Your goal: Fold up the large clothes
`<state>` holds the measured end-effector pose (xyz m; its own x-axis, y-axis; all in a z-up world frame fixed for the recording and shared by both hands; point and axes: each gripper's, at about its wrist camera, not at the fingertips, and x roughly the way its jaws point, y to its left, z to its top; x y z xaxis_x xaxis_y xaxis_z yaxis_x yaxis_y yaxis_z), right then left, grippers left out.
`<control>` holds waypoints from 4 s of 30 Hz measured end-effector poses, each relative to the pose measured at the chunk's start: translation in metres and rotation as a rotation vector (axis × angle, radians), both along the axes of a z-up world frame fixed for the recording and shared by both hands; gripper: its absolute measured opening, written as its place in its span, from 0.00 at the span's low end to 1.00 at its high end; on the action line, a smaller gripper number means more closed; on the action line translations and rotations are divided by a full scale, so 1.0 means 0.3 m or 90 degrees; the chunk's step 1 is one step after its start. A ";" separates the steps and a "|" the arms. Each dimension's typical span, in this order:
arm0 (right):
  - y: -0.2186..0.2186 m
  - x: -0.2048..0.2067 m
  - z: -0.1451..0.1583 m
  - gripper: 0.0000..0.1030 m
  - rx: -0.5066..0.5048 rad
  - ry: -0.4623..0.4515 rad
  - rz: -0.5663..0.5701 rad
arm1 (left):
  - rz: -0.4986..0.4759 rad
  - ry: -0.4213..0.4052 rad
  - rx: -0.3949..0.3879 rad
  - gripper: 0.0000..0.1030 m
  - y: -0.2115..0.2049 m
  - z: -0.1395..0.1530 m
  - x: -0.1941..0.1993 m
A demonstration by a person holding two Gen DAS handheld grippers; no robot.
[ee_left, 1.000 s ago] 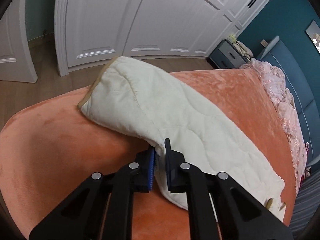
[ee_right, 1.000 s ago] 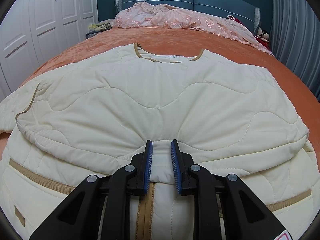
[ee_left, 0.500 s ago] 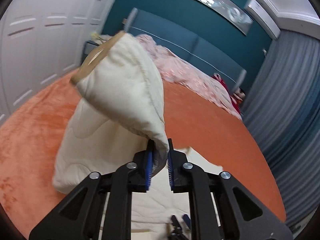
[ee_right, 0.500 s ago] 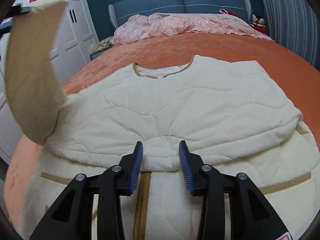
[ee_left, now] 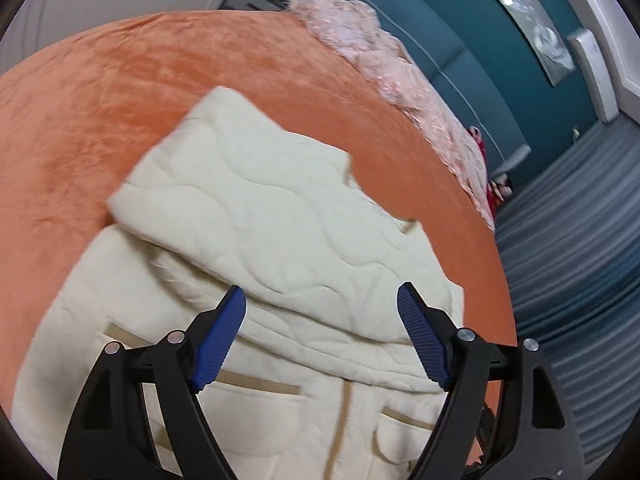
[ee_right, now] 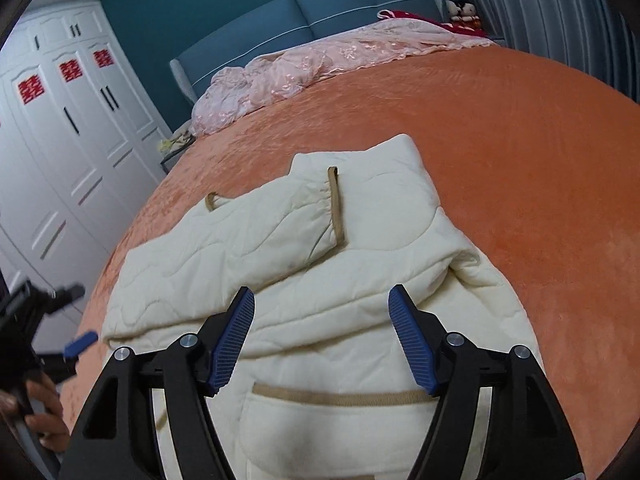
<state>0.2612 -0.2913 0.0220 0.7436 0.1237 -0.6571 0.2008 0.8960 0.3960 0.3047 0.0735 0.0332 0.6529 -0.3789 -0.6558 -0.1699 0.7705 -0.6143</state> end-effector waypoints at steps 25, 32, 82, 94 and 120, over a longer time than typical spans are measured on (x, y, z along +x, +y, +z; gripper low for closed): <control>0.098 0.364 0.020 0.05 0.059 0.021 0.021 | 0.147 0.111 -0.129 0.25 0.312 -0.204 0.151; 0.051 0.225 0.093 0.03 -0.116 -0.005 0.006 | 0.059 0.064 0.046 0.13 0.172 -0.136 0.188; 0.209 0.267 -0.207 0.26 -0.211 0.101 0.057 | -0.061 -0.022 0.404 0.51 -0.048 -0.232 0.272; 0.238 0.239 -0.232 0.27 -0.266 0.072 0.045 | -0.047 -0.054 0.418 0.51 -0.061 -0.263 0.246; -0.127 -0.510 0.019 0.63 -0.110 0.119 -0.019 | -0.075 0.083 0.290 0.83 0.306 -0.057 -0.255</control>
